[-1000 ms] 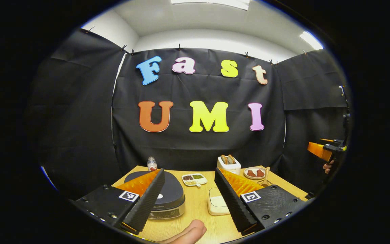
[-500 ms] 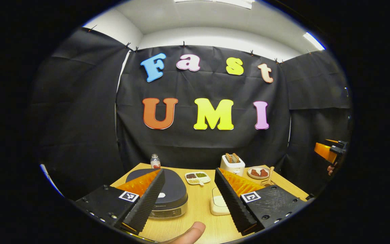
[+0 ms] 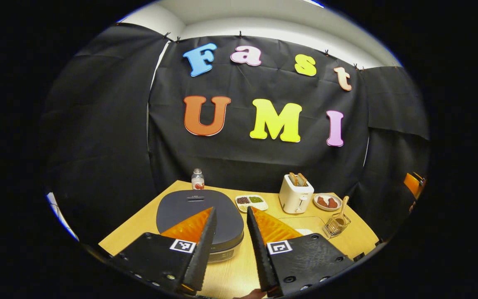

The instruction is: Close the left gripper, press the button to open the rice cooker; take a wooden spoon from the chopstick holder with the right hand, scoop a spoonful of rice and pour it into the rice cooker, then put the wooden spoon back into the chopstick holder.

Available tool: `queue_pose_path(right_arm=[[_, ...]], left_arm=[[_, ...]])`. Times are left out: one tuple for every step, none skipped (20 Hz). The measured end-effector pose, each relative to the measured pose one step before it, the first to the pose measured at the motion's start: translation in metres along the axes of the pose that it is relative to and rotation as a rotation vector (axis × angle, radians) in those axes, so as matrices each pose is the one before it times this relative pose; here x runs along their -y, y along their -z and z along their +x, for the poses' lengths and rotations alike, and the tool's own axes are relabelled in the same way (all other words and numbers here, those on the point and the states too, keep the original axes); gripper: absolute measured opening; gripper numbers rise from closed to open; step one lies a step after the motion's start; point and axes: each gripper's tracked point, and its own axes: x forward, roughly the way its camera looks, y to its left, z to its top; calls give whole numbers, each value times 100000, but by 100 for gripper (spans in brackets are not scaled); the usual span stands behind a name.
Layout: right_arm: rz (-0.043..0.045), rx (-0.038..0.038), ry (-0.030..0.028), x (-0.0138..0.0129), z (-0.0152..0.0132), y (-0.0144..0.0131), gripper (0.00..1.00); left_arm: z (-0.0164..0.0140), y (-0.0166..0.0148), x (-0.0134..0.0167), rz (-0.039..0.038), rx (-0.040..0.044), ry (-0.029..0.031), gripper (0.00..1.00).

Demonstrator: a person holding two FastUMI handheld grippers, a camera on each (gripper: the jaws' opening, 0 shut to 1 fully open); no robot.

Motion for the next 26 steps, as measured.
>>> queue_pose_path(right_arm=[[-106, 51, -214, 21, 178, 222, 100], [-309, 95, -294, -20, 122, 117, 100], [-330, -43, -252, -155, 83, 196, 100], [-412, -195, -303, -63, 108, 244, 100], [-441, -320, -511, -165, 74, 282, 100], [-250, -375, -477, -127, 92, 243, 99], [-63, -380, -489, -109, 180, 281, 99], [-17, -524, -508, -91, 165, 246, 99], [-127, -496, -476, -66, 115, 306, 99], [-142, -411, -168, 55, 162, 295, 99], [-230, -469, -160, 45, 182, 264, 100], [-159, -516, -244, -18, 138, 248, 100], [-71, -328, -339, -33, 141, 259, 100], [-134, -391, -148, 63, 94, 193, 99], [-14, -368, -11, 99, 129, 288, 100], [97, -314, -152, 87, 122, 137, 100], [154, -442, 51, 110, 142, 302, 100], [252, -551, 8, 156, 66, 263, 99], [480, -410, 111, 146, 95, 226, 100], [554, -325, 77, 147, 79, 99, 99], [270, -366, -37, 45, 105, 196, 99], [211, -367, -104, 50, 4, 137, 100], [316, -187, -175, -97, 86, 84, 100], [135, -84, -253, -75, 20, 9, 100], [30, -81, -1, 107, -81, 118, 100], [69, 179, -145, 9, -131, -13, 100]], left_arm=[[626, 565, -783, 1351, -2775, -2711, 44], [607, 514, -585, 1614, -2481, -2354, 36], [730, 298, -549, 2561, -1772, -1967, 32], [865, 322, -373, 2046, -1793, -1558, 19], [810, 498, -315, 97, -2668, -614, 14], [508, 737, -267, -1056, -3455, -660, 1], [634, 591, -87, -838, -2913, -77, 0], [592, 566, -251, -866, -2985, -625, 0], [418, 370, -330, -250, -2556, -763, 0], [703, 608, -54, -241, -2723, -144, 1], [461, 451, -197, -954, -2610, -782, 1], [437, 276, -196, -626, -2140, -322, 1], [410, 220, -164, -255, -1449, -857, 1], [415, 437, -231, 59, -1720, -959, 1], [179, 344, -47, -19, -1415, -372, 1], [175, 174, -95, -95, -744, -764, 1], [145, 145, -16, -542, -577, -694, 1], [106, 318, -29, -932, -715, -109, 1], [-22, 257, 117, -759, -575, 264, 1], [137, 344, 39, -627, -431, -149, 1], [110, 249, -49, -50, -419, -571, 1], [-43, 174, -42, 729, 26, -440, 1], [-16, 200, -52, 791, -829, -782, 1], [13, -189, -93, -68, -150, -607, 1], [103, 44, 106, 92, -914, -782, 0], [26, 258, 34, 1051, -524, -305, 0]])
